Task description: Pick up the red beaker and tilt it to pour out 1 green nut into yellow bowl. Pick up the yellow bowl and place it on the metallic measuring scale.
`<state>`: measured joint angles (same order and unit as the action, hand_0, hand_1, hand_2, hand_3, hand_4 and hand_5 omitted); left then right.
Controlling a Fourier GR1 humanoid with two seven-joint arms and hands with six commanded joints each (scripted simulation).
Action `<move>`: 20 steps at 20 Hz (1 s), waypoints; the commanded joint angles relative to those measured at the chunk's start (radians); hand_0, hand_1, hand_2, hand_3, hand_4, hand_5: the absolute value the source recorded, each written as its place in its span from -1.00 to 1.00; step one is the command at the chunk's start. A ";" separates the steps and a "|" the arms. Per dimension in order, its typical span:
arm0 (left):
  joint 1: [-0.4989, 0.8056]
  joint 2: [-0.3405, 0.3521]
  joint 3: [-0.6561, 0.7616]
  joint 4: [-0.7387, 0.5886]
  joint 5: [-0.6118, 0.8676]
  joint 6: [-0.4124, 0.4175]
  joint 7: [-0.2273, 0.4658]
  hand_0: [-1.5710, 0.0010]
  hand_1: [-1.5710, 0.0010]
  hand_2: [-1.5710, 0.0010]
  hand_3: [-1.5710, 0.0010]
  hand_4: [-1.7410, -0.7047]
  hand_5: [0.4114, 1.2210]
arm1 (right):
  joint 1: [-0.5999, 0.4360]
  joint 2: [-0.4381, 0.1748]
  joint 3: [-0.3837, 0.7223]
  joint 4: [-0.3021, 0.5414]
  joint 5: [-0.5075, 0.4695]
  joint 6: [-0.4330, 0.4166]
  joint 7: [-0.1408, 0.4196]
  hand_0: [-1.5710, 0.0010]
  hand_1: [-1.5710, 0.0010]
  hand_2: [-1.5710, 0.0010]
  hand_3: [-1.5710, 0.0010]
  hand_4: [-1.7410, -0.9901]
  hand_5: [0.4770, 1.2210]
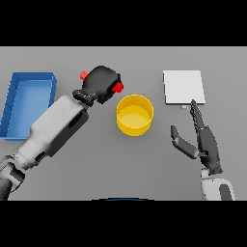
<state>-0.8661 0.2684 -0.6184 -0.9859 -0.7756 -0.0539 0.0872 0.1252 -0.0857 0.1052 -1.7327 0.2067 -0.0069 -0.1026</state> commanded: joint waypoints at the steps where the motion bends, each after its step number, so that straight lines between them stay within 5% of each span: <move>1: -0.034 -0.001 -0.022 0.034 -0.018 -0.017 -0.019 -1.00 -1.00 -1.00 -1.00 -0.90 0.94 | -0.006 0.001 0.004 0.000 0.004 0.000 -0.016 1.00 1.00 1.00 1.00 0.28 -0.36; 3: -0.084 0.007 -0.084 0.073 -0.065 -0.063 -0.042 -1.00 -1.00 -1.00 -1.00 -0.75 0.96 | -0.012 0.008 0.001 0.014 0.005 -0.007 -0.008 1.00 1.00 1.00 1.00 0.29 -0.41; 11: -0.269 -0.020 -0.280 0.171 -0.170 -0.234 -0.086 -1.00 -1.00 -1.00 -1.00 -0.95 0.99 | -0.020 0.019 -0.001 0.020 0.024 -0.036 -0.007 1.00 1.00 1.00 1.00 0.46 -0.54; 20: -0.386 -0.031 -0.511 0.235 -0.304 -0.235 -0.153 -1.00 -1.00 -1.00 -1.00 -0.99 1.00 | -0.025 0.025 0.003 0.010 0.034 -0.046 0.003 1.00 1.00 1.00 1.00 0.52 -0.60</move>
<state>-1.2523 0.2372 -1.1288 -0.7513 -1.0772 -0.2891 -0.0655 0.1001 -0.0602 0.1083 -1.7233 0.2409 -0.0533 -0.0998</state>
